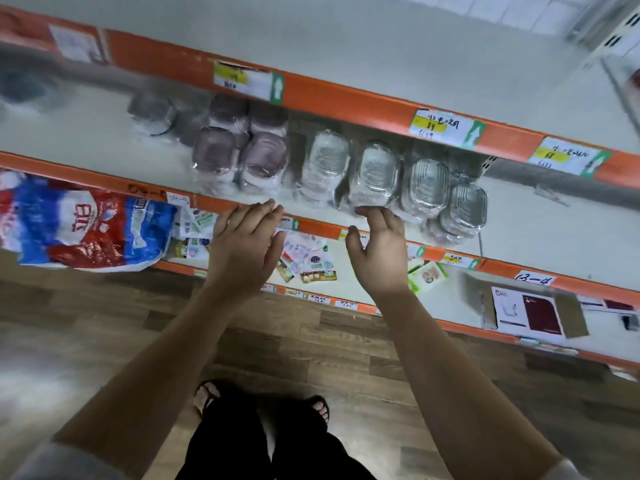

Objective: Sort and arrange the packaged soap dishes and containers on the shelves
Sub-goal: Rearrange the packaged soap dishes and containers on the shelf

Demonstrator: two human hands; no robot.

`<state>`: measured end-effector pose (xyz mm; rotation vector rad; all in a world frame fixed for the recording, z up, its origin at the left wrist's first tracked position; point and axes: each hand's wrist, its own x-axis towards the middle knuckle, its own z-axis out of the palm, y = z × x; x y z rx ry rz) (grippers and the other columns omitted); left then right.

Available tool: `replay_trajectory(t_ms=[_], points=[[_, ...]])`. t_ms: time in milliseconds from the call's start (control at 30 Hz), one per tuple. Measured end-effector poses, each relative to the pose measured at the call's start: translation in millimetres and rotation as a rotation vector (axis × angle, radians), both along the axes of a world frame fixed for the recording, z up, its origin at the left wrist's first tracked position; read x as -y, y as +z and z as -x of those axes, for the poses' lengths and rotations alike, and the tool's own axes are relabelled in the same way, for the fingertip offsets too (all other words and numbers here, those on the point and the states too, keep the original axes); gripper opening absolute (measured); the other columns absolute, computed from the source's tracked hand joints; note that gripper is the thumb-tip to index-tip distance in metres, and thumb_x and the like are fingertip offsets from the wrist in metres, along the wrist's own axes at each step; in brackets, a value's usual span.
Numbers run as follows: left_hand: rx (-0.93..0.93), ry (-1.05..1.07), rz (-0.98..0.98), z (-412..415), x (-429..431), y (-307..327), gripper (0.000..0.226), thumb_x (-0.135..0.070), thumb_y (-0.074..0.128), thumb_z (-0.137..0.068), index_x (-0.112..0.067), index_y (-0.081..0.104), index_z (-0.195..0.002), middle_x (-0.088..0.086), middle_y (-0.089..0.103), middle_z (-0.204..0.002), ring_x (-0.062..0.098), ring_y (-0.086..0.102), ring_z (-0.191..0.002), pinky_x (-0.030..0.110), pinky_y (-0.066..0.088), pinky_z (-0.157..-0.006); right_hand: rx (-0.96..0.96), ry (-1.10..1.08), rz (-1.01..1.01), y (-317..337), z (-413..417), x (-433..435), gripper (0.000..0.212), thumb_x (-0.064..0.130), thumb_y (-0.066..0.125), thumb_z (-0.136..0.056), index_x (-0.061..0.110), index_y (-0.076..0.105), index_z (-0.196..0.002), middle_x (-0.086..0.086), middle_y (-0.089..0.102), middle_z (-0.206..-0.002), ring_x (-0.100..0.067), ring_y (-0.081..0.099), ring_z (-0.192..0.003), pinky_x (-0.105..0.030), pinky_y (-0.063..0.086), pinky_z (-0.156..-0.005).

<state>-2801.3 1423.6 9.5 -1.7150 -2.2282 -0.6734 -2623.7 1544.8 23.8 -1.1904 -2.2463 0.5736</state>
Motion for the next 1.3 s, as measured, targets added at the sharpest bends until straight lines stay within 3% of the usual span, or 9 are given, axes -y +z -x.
replay_trajectory(t_ms=[367,567,700,833,1000,1067,1167,1300], points=[[-0.016,0.256,-0.045,169.0,139.8,77.3,0.043,-0.031,0.044,-0.096,-0.006,0.063,-0.125,0.012,0.062,-0.129,0.03,0.058,-0.116,0.047,0.033,-0.106,-0.001,0.287,-0.122,70.4,202.6,116.0,0.029,0.015,0.057,-0.089,0.004,0.062,-0.116,-0.016,0.061,-0.114,-0.037,0.052,-0.107,-0.042,0.041,-0.095],[-0.035,0.412,-0.05,280.2,225.9,104.1,0.048,-0.037,0.038,-0.097,-0.009,0.062,-0.127,0.011,0.062,-0.13,0.029,0.056,-0.118,0.047,0.028,-0.11,-0.079,0.377,-0.16,86.6,324.0,185.2,0.029,0.016,0.058,-0.091,0.008,0.063,-0.118,-0.01,0.062,-0.116,-0.031,0.051,-0.111,-0.034,0.035,-0.096],[-0.025,0.478,-0.053,340.9,268.2,124.2,0.049,-0.038,0.037,-0.097,-0.009,0.061,-0.128,0.011,0.062,-0.13,0.03,0.056,-0.12,0.049,0.03,-0.11,-0.113,0.433,-0.164,101.0,398.2,220.2,0.031,0.016,0.058,-0.092,0.01,0.063,-0.121,-0.008,0.063,-0.119,-0.029,0.054,-0.112,-0.033,0.039,-0.097],[-0.03,0.527,-0.08,393.5,288.0,133.1,0.046,-0.036,0.039,-0.096,-0.01,0.061,-0.127,0.009,0.063,-0.127,0.028,0.057,-0.118,0.048,0.029,-0.11,-0.184,0.485,-0.17,111.9,463.3,241.1,0.032,0.017,0.057,-0.091,0.011,0.063,-0.122,-0.006,0.064,-0.119,-0.026,0.055,-0.115,-0.032,0.041,-0.099],[-0.043,0.559,-0.123,476.3,290.1,143.4,0.039,-0.031,0.051,-0.093,-0.014,0.063,-0.125,0.006,0.063,-0.128,0.025,0.058,-0.116,0.04,0.022,-0.109,-0.296,0.514,-0.194,130.7,557.4,251.7,0.029,0.021,0.054,-0.087,0.013,0.065,-0.112,-0.001,0.066,-0.113,-0.019,0.054,-0.109,-0.014,0.028,-0.09],[-0.035,0.573,-0.103,514.0,287.9,150.8,0.041,-0.033,0.047,-0.094,-0.016,0.062,-0.128,0.006,0.061,-0.132,0.025,0.056,-0.119,0.042,0.02,-0.111,-0.329,0.536,-0.19,138.0,596.1,249.6,0.027,0.02,0.055,-0.087,0.012,0.066,-0.111,-0.003,0.065,-0.111,-0.019,0.053,-0.107,-0.017,0.032,-0.09],[-0.007,0.597,-0.069,576.6,282.9,162.8,0.041,-0.035,0.045,-0.098,-0.018,0.058,-0.133,0.004,0.056,-0.139,0.023,0.05,-0.127,0.046,0.017,-0.114,-0.32,0.567,-0.188,149.1,660.6,240.4,0.027,0.017,0.057,-0.086,0.009,0.065,-0.111,-0.008,0.065,-0.112,-0.028,0.057,-0.106,-0.033,0.042,-0.094],[-0.033,0.622,-0.09,650.6,281.0,174.4,0.038,-0.031,0.05,-0.098,-0.017,0.059,-0.132,0.005,0.057,-0.137,0.025,0.052,-0.125,0.049,0.021,-0.113,-0.297,0.57,-0.233,163.4,739.6,230.0,0.025,0.016,0.061,-0.088,0.008,0.066,-0.112,-0.007,0.064,-0.114,-0.027,0.055,-0.107,-0.025,0.037,-0.09]])
